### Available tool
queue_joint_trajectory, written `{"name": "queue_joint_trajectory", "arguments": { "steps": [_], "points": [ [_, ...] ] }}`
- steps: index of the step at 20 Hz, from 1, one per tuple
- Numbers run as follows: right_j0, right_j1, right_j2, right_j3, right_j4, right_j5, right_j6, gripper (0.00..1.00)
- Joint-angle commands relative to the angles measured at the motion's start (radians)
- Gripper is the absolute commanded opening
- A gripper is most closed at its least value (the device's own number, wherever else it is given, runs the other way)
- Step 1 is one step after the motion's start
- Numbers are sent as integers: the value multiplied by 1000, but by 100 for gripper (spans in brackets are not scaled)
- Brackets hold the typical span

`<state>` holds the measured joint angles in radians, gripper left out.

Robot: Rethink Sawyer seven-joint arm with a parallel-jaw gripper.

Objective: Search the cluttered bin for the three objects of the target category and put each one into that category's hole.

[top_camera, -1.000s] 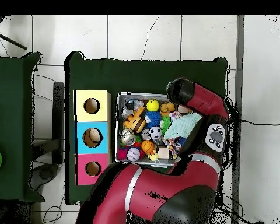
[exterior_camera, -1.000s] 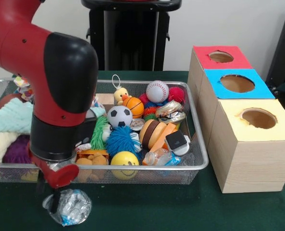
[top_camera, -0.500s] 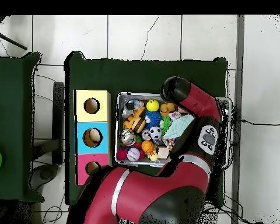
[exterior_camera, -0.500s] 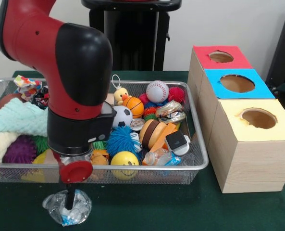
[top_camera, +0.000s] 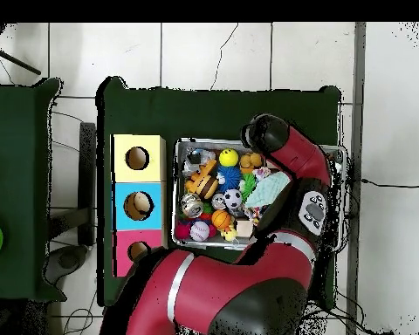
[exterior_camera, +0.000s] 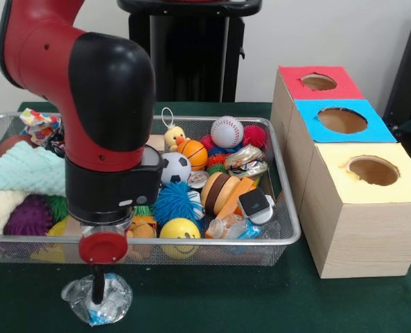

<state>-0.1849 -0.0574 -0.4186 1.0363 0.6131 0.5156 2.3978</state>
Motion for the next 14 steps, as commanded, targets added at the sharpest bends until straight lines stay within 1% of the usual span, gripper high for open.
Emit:
{"name": "queue_joint_trajectory", "arguments": {
  "steps": [1,8,10,14],
  "points": [
    [-21,89,102,126,75,35,301,100],
    [-21,138,126,85,138,1,289,100],
    [-22,150,124,69,148,11,285,100],
    [-22,154,121,66,161,8,274,100]
  ]
}}
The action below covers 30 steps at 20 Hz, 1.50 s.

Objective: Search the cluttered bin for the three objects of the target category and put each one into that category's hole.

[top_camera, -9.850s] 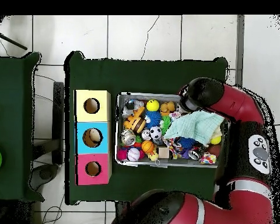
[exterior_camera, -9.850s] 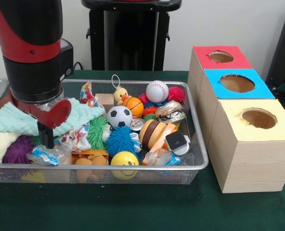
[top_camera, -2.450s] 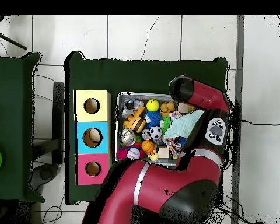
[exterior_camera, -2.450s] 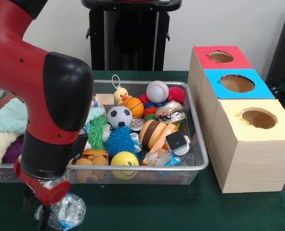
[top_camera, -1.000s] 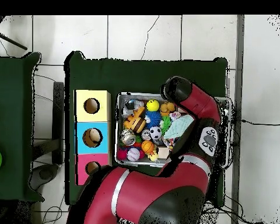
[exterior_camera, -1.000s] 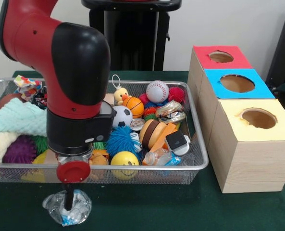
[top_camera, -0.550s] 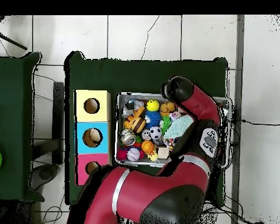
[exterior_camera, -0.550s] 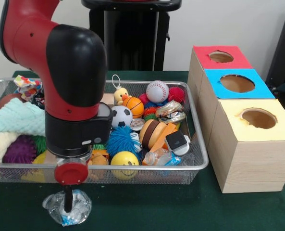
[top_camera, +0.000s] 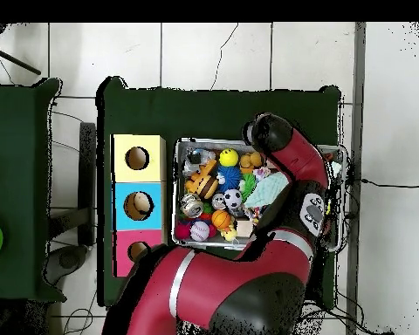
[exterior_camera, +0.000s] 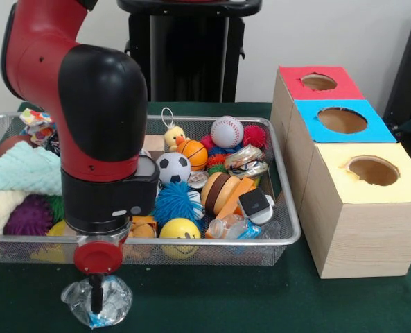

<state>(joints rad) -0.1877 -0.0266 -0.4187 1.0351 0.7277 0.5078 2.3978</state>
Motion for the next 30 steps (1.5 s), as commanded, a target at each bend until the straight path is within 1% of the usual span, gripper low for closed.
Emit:
{"name": "queue_joint_trajectory", "arguments": {
  "steps": [1,4,7,12,16,20,26,30],
  "points": [
    [-21,123,123,67,47,15,266,100],
    [-20,143,119,50,56,4,270,100],
    [-9,170,88,23,54,11,287,100],
    [-2,200,60,-4,56,21,300,100],
    [17,198,27,3,54,31,314,100],
    [48,196,-43,17,48,40,345,100],
    [56,177,-62,36,50,83,334,100],
    [82,169,-110,45,44,131,362,100]
  ]
}}
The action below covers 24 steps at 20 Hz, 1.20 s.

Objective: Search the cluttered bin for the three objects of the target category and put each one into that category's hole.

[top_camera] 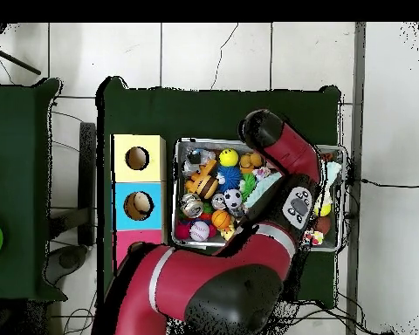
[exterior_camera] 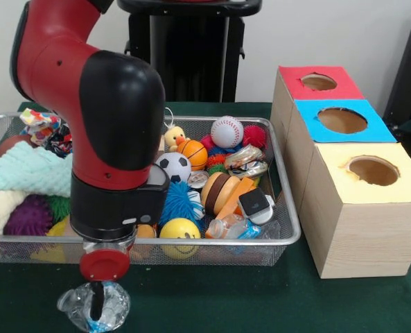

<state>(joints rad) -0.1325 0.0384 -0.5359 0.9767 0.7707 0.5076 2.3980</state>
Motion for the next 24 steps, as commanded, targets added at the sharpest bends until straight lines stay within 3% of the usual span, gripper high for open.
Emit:
{"name": "queue_joint_trajectory", "arguments": {
  "steps": [1,7,15,20,24],
  "points": [
    [36,101,-9,106,0,155,376,100],
    [66,89,-54,115,23,265,497,100],
    [118,149,-160,63,64,351,791,100],
    [138,187,-208,25,79,378,956,100],
    [146,219,-238,-10,79,361,1037,100]
  ]
}}
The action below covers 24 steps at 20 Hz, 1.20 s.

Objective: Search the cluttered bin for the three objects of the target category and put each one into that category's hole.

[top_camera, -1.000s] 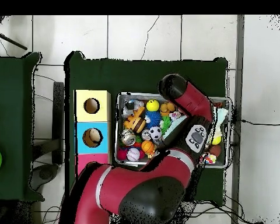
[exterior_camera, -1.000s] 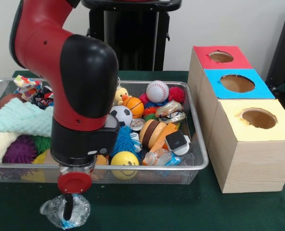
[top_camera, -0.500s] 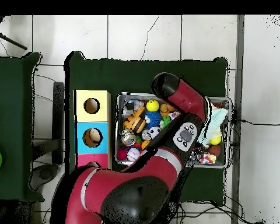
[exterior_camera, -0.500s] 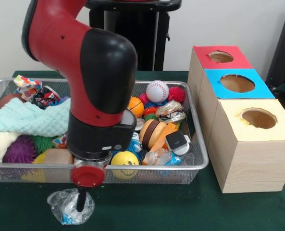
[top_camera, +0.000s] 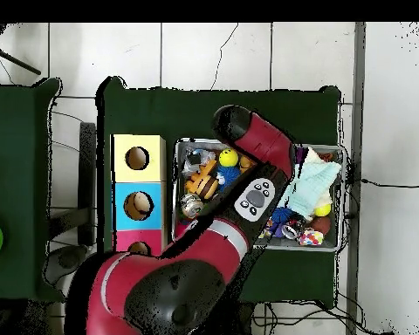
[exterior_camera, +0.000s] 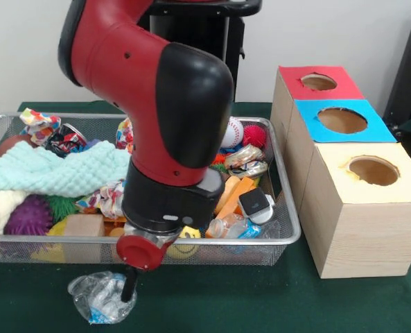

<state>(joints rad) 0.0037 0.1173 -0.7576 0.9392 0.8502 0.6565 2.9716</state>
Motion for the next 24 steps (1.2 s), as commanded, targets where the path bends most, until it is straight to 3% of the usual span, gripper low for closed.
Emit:
{"name": "queue_joint_trajectory", "arguments": {
  "steps": [1,7,17,24],
  "points": [
    [10,147,-23,19,-2,205,479,100],
    [27,247,-144,-74,16,180,689,100],
    [8,451,-522,-265,129,267,1203,100],
    [-17,503,-621,-308,204,268,1401,100]
  ]
}}
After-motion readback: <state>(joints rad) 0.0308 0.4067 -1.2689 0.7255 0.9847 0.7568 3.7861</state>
